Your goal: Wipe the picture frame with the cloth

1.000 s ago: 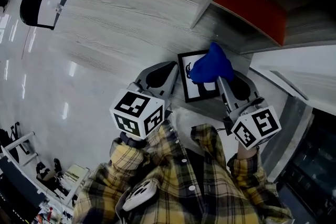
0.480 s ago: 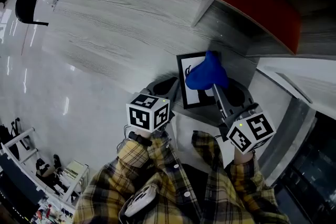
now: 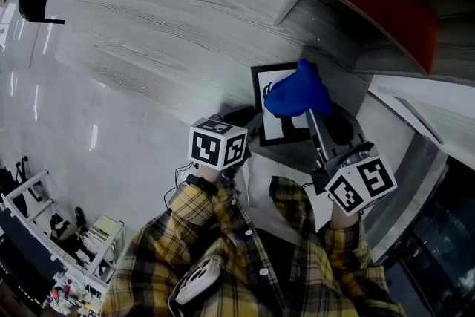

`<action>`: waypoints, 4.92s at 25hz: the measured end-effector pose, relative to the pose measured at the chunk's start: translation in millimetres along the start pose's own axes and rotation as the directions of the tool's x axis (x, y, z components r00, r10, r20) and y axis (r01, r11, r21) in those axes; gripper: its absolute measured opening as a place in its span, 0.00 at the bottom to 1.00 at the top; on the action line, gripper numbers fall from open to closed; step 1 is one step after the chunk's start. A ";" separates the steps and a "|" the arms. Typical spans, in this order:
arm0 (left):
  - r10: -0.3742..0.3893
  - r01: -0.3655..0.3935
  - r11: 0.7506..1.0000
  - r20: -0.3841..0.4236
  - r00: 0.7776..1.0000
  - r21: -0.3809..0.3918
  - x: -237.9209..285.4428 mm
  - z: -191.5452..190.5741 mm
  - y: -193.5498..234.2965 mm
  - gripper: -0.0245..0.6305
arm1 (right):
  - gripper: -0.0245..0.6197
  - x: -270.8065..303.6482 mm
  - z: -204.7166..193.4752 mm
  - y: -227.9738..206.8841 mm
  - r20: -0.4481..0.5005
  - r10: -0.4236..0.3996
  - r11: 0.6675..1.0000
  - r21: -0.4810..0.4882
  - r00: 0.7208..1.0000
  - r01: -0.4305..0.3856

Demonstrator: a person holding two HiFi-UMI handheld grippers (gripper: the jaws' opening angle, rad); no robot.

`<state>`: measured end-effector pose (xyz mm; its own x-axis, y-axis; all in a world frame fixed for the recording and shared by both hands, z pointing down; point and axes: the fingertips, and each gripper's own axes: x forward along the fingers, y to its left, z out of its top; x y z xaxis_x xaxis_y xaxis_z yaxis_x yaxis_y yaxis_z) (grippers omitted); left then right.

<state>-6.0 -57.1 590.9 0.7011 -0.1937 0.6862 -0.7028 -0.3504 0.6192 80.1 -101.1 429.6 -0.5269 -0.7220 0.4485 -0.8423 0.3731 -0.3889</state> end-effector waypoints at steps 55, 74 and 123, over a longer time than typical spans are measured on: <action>-0.087 0.084 0.991 -0.029 0.996 -0.105 9.9 -5.6 3.1 0.15 | 0.10 94.8 -115.8 -80.6 -0.450 -0.317 0.869 -0.491 0.835 0.065; -0.101 0.096 0.989 -0.035 0.994 -0.114 11.1 -5.7 2.1 0.15 | 0.10 44.3 -115.6 -141.2 -0.447 -0.452 0.858 -0.453 0.772 0.241; -0.109 0.104 0.988 -0.042 0.993 -0.117 11.3 -5.4 2.2 0.14 | 0.10 40.1 -147.7 -71.5 -0.531 -0.230 0.972 -0.166 0.816 0.166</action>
<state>-0.2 -55.1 602.0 0.7680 -0.1153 0.6300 -0.6356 -0.2587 0.7274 102.5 -70.7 594.3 -0.2966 -0.3651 0.8824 -0.9250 0.3398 -0.1703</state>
